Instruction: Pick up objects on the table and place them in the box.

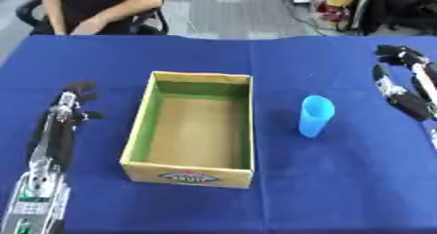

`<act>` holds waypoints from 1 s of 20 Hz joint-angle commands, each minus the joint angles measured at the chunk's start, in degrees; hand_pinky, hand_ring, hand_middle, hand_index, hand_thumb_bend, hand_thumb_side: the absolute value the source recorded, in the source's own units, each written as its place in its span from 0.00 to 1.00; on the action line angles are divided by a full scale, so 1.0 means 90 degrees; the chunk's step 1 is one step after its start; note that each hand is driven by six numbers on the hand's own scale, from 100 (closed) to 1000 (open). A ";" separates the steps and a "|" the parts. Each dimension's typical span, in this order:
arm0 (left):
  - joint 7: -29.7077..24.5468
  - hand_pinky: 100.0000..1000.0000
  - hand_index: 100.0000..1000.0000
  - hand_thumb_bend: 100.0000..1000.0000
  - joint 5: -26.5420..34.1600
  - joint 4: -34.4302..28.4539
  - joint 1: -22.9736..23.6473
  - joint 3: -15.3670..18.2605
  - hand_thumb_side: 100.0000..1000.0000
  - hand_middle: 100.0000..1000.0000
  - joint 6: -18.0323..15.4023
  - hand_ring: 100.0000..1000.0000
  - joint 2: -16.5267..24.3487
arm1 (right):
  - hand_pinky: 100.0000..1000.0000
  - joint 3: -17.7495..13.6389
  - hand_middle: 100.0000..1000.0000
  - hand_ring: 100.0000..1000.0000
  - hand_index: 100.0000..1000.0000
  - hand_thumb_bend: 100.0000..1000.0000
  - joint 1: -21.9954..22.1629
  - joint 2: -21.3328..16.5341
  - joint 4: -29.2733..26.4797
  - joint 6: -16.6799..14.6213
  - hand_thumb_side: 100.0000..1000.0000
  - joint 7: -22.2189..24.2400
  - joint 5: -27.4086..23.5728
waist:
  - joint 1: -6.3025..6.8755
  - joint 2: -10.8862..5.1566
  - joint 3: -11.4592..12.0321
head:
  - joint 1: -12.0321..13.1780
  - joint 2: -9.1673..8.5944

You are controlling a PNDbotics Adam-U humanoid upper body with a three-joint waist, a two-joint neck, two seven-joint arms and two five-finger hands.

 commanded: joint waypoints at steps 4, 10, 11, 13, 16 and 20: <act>-0.0030 0.56 0.82 0.35 -0.0028 -0.0081 -0.0049 -0.0021 1.00 0.82 -0.0016 0.80 0.0091 | 0.81 0.0099 0.78 0.77 0.90 0.08 -0.0307 -0.0012 0.0212 -0.0112 0.77 0.0106 0.0175 | -0.0005 -0.0049 0.0020 | -0.0183 -0.0023; -0.0047 0.56 0.82 0.35 -0.0028 -0.0080 -0.0056 -0.0036 1.00 0.82 -0.0015 0.80 0.0083 | 0.81 0.0283 0.79 0.77 0.91 0.14 -0.0511 -0.0005 0.0501 -0.0270 0.75 0.0252 0.0403 | -0.0009 -0.0049 0.0045 | -0.0163 -0.0023; -0.0050 0.56 0.82 0.35 -0.0028 -0.0079 -0.0057 -0.0038 1.00 0.82 -0.0015 0.80 0.0082 | 0.81 0.0319 0.79 0.77 0.91 0.16 -0.0548 -0.0011 0.0557 -0.0308 0.75 0.0291 0.0477 | -0.0009 -0.0050 0.0051 | -0.0155 -0.0023; -0.0055 0.57 0.82 0.35 -0.0028 -0.0079 -0.0060 -0.0042 1.00 0.82 -0.0015 0.80 0.0080 | 0.81 0.0374 0.80 0.78 0.93 0.27 -0.0611 -0.0023 0.0662 -0.0385 0.73 0.0376 0.0623 | -0.0010 -0.0050 0.0061 | -0.0154 -0.0023; -0.0061 0.57 0.82 0.35 -0.0028 -0.0078 -0.0061 -0.0046 1.00 0.82 -0.0015 0.80 0.0076 | 0.82 0.0440 0.85 0.80 0.97 0.57 -0.0688 -0.0040 0.0792 -0.0545 0.68 0.0635 0.0906 | -0.0012 -0.0047 0.0076 | -0.0159 -0.0023; -0.0067 0.57 0.82 0.34 -0.0029 -0.0080 -0.0062 -0.0051 1.00 0.82 -0.0014 0.80 0.0073 | 0.83 0.0482 0.90 0.83 0.99 0.61 -0.0775 -0.0067 0.0887 -0.0747 0.66 0.1263 0.1411 | -0.0015 -0.0044 0.0091 | -0.0155 -0.0023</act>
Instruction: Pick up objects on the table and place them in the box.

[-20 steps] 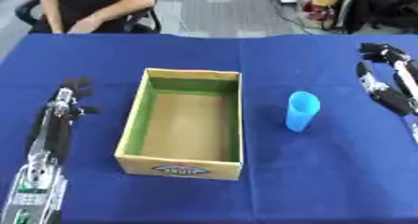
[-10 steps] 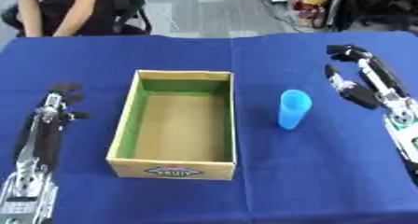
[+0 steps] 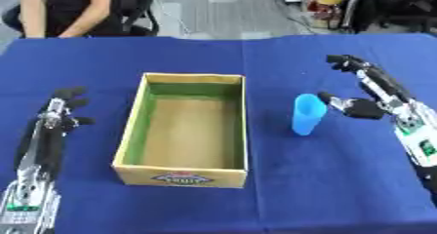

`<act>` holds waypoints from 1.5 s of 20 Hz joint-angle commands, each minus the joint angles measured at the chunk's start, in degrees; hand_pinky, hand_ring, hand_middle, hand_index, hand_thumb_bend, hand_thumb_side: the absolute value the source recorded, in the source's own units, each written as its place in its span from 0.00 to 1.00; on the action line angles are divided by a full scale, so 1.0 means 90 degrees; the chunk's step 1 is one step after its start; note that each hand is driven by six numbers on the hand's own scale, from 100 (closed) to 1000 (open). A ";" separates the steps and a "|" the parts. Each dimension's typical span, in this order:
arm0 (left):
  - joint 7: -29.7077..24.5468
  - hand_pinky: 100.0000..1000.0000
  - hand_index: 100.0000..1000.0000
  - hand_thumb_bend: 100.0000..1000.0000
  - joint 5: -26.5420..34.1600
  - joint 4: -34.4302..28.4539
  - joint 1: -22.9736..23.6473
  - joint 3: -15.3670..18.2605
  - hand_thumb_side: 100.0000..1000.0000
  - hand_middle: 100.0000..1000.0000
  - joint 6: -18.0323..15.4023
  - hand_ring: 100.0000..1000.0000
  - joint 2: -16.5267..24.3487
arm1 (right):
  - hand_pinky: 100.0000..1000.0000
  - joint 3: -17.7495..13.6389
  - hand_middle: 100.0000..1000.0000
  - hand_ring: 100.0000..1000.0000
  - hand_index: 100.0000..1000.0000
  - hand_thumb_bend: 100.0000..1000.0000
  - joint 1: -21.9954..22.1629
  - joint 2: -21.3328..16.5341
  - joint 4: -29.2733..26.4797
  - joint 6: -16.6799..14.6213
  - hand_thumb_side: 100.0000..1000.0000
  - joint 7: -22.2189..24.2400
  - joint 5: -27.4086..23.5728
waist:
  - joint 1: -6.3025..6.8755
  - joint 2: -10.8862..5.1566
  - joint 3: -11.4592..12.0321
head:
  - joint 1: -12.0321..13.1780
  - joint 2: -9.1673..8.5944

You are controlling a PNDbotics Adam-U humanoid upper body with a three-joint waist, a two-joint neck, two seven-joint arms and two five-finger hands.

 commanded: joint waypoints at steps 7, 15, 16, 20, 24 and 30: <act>-0.0020 0.57 0.82 0.34 -0.0024 -0.0097 -0.0062 -0.0017 1.00 0.82 -0.0012 0.80 0.0075 | 0.83 0.0009 0.90 0.83 0.99 0.61 -0.0338 -0.0189 0.0079 -0.0200 0.67 0.0575 0.0440 | -0.0008 -0.0055 0.0013 | -0.0018 -0.0023; -0.0043 0.57 0.82 0.34 -0.0023 -0.0095 -0.0061 -0.0038 1.00 0.82 -0.0014 0.80 0.0083 | 0.82 0.0180 0.90 0.82 0.98 0.60 -0.0634 -0.0294 0.0483 -0.0389 0.69 0.0718 0.0583 | -0.0015 -0.0054 0.0034 | -0.0062 -0.0023; -0.0047 0.57 0.82 0.34 -0.0023 -0.0095 -0.0062 -0.0041 1.00 0.82 -0.0014 0.80 0.0083 | 0.82 0.0198 0.90 0.82 0.98 0.60 -0.0670 -0.0301 0.0539 -0.0418 0.69 0.0730 0.0609 | -0.0015 -0.0053 0.0038 | -0.0067 -0.0023; -0.0064 0.57 0.82 0.34 -0.0022 -0.0097 -0.0070 -0.0058 1.00 0.82 -0.0015 0.80 0.0087 | 0.81 0.0339 0.91 0.82 0.99 0.60 -0.0840 -0.0363 0.0789 -0.0574 0.70 0.0805 0.0790 | -0.0023 -0.0050 0.0068 | -0.0108 -0.0023; -0.0082 0.57 0.82 0.34 -0.0022 -0.0099 -0.0076 -0.0074 1.00 0.82 -0.0016 0.80 0.0091 | 0.81 0.0484 0.91 0.82 0.99 0.60 -0.0998 -0.0433 0.1096 -0.0771 0.70 0.0870 0.1059 | -0.0035 -0.0045 0.0096 | -0.0131 -0.0023; -0.0095 0.57 0.82 0.34 -0.0023 -0.0101 -0.0080 -0.0086 1.00 0.82 -0.0016 0.80 0.0095 | 0.80 0.0596 0.92 0.82 0.99 0.60 -0.1135 -0.0477 0.1352 -0.1002 0.71 0.0822 0.1371 | -0.0044 -0.0037 0.0119 | -0.0140 -0.0023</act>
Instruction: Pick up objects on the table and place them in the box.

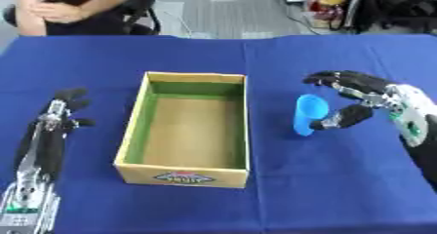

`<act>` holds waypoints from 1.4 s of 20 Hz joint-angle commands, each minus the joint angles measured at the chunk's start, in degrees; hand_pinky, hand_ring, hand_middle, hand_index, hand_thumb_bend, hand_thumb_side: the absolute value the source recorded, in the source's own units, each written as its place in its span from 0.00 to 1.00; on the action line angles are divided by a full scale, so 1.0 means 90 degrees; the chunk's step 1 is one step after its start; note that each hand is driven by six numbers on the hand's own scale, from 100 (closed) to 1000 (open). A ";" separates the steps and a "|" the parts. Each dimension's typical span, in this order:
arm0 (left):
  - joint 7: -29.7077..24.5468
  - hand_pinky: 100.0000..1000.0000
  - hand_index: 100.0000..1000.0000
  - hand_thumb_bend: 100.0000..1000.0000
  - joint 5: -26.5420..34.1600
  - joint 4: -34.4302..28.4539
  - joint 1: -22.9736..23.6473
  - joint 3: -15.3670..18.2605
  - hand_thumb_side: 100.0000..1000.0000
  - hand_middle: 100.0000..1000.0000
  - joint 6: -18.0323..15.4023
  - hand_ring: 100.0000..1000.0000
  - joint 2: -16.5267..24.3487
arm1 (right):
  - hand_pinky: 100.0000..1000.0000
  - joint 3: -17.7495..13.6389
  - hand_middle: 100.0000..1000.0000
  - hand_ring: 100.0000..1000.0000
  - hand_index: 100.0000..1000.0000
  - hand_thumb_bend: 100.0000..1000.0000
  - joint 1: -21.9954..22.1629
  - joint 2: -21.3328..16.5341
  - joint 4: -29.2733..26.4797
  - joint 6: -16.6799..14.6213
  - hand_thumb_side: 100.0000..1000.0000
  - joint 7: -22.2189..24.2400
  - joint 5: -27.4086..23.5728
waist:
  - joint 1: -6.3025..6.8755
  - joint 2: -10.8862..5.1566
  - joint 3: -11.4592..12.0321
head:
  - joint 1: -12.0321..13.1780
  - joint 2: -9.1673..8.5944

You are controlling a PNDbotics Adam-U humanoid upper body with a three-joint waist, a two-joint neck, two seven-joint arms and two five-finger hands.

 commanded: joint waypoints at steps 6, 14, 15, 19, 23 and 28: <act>-0.0036 0.57 0.82 0.34 -0.0021 -0.0104 -0.0080 -0.0016 1.00 0.82 -0.0008 0.80 0.0092 | 0.80 0.0018 0.91 0.82 0.99 0.60 -0.0203 -0.0176 0.0116 -0.0171 0.71 -0.0119 0.0246 | -0.0010 -0.0042 0.0024 | -0.0080 -0.0024; -0.0055 0.57 0.82 0.33 -0.0021 -0.0104 -0.0089 -0.0030 1.00 0.82 -0.0010 0.80 0.0094 | 0.80 0.0059 0.91 0.82 0.99 0.60 -0.0262 -0.0097 0.0308 -0.0246 0.71 -0.0132 0.0421 | -0.0013 -0.0041 0.0038 | -0.0102 -0.0024; -0.0055 0.57 0.82 0.33 -0.0021 -0.0104 -0.0089 -0.0029 1.00 0.82 -0.0010 0.80 0.0094 | 0.80 0.0059 0.91 0.82 0.99 0.60 -0.0274 -0.0077 0.0333 -0.0258 0.71 -0.0138 0.0445 | -0.0012 -0.0040 0.0039 | -0.0105 -0.0024; -0.0062 0.57 0.82 0.33 -0.0020 -0.0102 -0.0089 -0.0034 1.00 0.82 -0.0010 0.80 0.0090 | 0.79 0.0067 0.90 0.82 0.99 0.60 -0.0323 0.0022 0.0424 -0.0297 0.71 -0.0158 0.0532 | -0.0010 -0.0036 0.0045 | -0.0120 -0.0024; -0.0068 0.57 0.82 0.33 -0.0020 -0.0103 -0.0093 -0.0036 1.00 0.82 -0.0011 0.80 0.0084 | 0.79 0.0084 0.90 0.81 0.98 0.60 -0.0351 0.0101 0.0493 -0.0343 0.71 -0.0186 0.0588 | -0.0012 -0.0036 0.0062 | -0.0137 -0.0024; -0.0078 0.57 0.82 0.33 -0.0020 -0.0102 -0.0096 -0.0042 1.00 0.83 -0.0011 0.80 0.0079 | 0.79 0.0123 0.89 0.81 0.98 0.59 -0.0354 0.0175 0.0480 -0.0407 0.71 -0.0226 0.0590 | -0.0015 -0.0039 0.0077 | -0.0153 -0.0024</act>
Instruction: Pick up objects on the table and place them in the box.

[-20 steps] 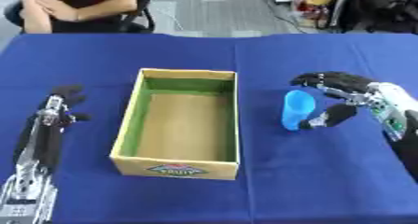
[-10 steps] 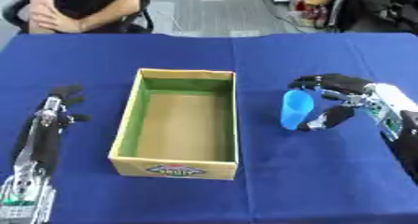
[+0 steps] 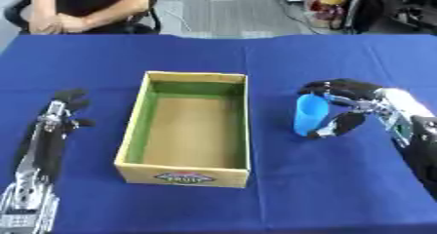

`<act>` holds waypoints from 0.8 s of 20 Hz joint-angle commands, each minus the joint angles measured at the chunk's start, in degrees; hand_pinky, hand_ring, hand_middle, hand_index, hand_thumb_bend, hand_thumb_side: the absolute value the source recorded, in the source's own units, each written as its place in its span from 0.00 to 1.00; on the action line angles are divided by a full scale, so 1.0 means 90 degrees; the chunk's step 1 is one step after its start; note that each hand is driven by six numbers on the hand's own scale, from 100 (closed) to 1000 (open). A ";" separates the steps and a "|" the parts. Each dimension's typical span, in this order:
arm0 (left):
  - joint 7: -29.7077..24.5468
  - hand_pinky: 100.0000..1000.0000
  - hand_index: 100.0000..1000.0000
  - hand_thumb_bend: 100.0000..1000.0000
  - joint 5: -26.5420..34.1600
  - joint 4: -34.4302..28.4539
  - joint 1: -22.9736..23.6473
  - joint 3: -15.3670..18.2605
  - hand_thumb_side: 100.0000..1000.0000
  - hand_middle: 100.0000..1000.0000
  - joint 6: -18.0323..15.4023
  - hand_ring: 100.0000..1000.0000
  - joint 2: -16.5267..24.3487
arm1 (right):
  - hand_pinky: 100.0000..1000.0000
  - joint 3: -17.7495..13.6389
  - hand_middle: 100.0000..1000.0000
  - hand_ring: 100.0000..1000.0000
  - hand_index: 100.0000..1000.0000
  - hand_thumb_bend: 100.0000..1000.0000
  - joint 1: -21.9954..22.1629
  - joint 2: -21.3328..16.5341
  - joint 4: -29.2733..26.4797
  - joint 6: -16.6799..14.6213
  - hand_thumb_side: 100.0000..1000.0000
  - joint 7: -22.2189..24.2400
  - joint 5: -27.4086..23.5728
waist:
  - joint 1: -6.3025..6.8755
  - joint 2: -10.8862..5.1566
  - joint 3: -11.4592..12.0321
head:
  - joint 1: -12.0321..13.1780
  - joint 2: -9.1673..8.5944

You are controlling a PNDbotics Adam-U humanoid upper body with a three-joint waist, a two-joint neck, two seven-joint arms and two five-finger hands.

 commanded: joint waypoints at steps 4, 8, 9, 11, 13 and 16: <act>-0.0035 0.57 0.82 0.33 -0.0020 -0.0102 -0.0070 -0.0008 1.00 0.83 -0.0015 0.80 0.0076 | 0.78 0.0048 0.88 0.80 0.97 0.59 -0.0200 -0.0021 -0.0091 -0.0073 0.71 -0.0016 -0.0008 | -0.0004 -0.0055 0.0022 | -0.0114 -0.0024; -0.0040 0.57 0.82 0.33 -0.0019 -0.0102 -0.0073 -0.0012 1.00 0.83 -0.0015 0.80 0.0074 | 0.78 0.0068 0.88 0.80 0.97 0.59 -0.0208 0.0007 -0.0090 -0.0089 0.70 -0.0024 0.0003 | -0.0005 -0.0050 0.0032 | -0.0125 -0.0024; -0.0040 0.57 0.82 0.33 -0.0020 -0.0103 -0.0074 -0.0012 1.00 0.83 -0.0015 0.80 0.0073 | 0.78 0.0069 0.88 0.80 0.97 0.59 -0.0206 0.0012 -0.0085 -0.0092 0.70 -0.0027 0.0008 | -0.0006 -0.0050 0.0035 | -0.0127 -0.0024; -0.0039 0.57 0.82 0.33 -0.0020 -0.0103 -0.0074 -0.0011 1.00 0.83 -0.0014 0.80 0.0072 | 0.77 0.0070 0.87 0.79 0.97 0.59 -0.0205 0.0016 -0.0081 -0.0098 0.70 -0.0036 0.0017 | -0.0007 -0.0050 0.0038 | -0.0123 -0.0024; -0.0039 0.57 0.82 0.33 -0.0020 -0.0105 -0.0074 -0.0011 1.00 0.83 -0.0014 0.80 0.0072 | 0.76 0.0068 0.87 0.78 0.97 0.59 -0.0198 0.0013 -0.0079 -0.0099 0.70 -0.0049 0.0028 | -0.0009 -0.0050 0.0039 | -0.0124 -0.0024; -0.0037 0.57 0.82 0.33 -0.0019 -0.0106 -0.0074 -0.0009 1.00 0.83 -0.0014 0.80 0.0073 | 0.68 0.0057 0.86 0.76 0.95 0.58 -0.0179 -0.0004 -0.0069 -0.0079 0.67 -0.0049 0.0051 | -0.0009 -0.0052 0.0037 | -0.0123 -0.0024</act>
